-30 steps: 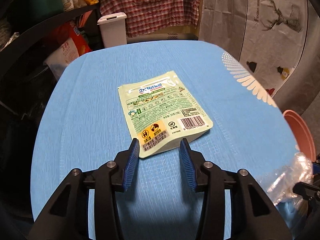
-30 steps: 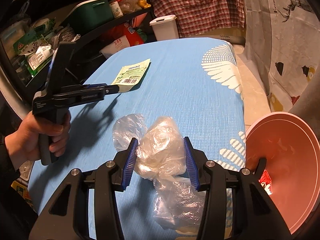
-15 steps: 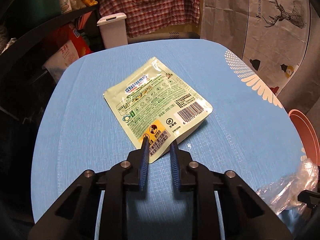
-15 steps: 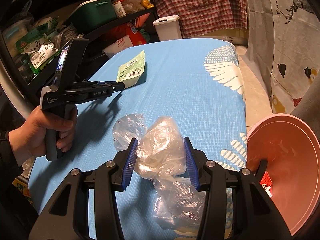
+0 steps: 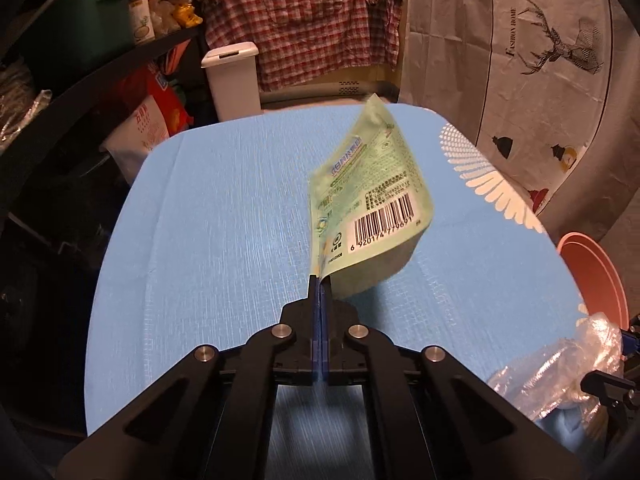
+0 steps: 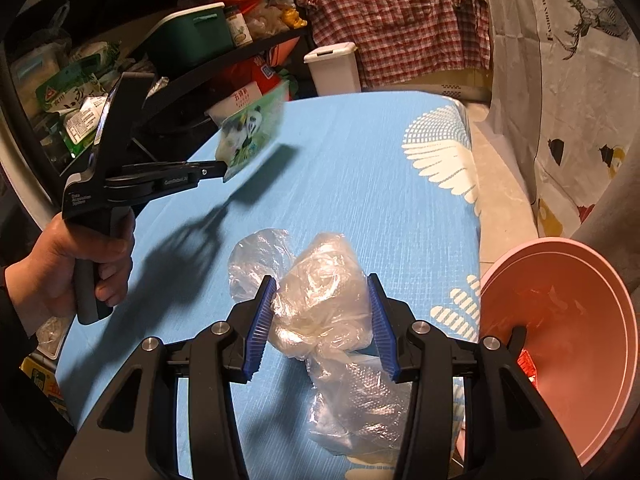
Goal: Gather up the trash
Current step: 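Carry the pouch with the left tool while the right tool carries the plastic bag over the bin, then open the left tool to drop the pouch while the right tool drops the plastic bag into the bin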
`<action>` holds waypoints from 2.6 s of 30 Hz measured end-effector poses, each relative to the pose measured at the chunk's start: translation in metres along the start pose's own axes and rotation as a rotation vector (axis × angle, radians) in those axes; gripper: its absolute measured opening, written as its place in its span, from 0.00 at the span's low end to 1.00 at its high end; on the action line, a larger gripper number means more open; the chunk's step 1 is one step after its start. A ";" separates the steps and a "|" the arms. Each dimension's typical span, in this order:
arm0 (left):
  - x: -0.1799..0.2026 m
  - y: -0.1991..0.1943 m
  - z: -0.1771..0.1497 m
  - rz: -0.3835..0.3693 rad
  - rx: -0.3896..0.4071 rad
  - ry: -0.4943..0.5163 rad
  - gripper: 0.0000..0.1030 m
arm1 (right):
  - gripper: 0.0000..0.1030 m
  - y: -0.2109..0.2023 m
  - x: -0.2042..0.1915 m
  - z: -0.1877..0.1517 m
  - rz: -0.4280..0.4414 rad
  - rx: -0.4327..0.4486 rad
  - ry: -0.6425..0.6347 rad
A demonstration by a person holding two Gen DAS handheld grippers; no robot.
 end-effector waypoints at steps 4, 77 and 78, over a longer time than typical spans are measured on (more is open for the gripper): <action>0.001 -0.016 0.004 -0.004 0.014 -0.014 0.00 | 0.45 -0.009 -0.001 0.006 -0.005 0.026 0.000; 0.285 -0.071 -0.013 -0.412 -0.014 0.115 0.27 | 0.62 -0.150 0.197 0.039 -0.435 0.180 0.165; 0.284 -0.073 -0.012 -0.411 -0.008 0.116 0.27 | 0.62 -0.150 0.196 0.039 -0.437 0.182 0.162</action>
Point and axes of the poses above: each gripper's, at about its wrist camera, not at the fingertips, and y roughly the way its jaws point, x to its right, z to its top, the point moved 7 cm from there along y, roughly the way its jaws point, and after that the axes turned 14 degrees about x, right-handed, at the moved point
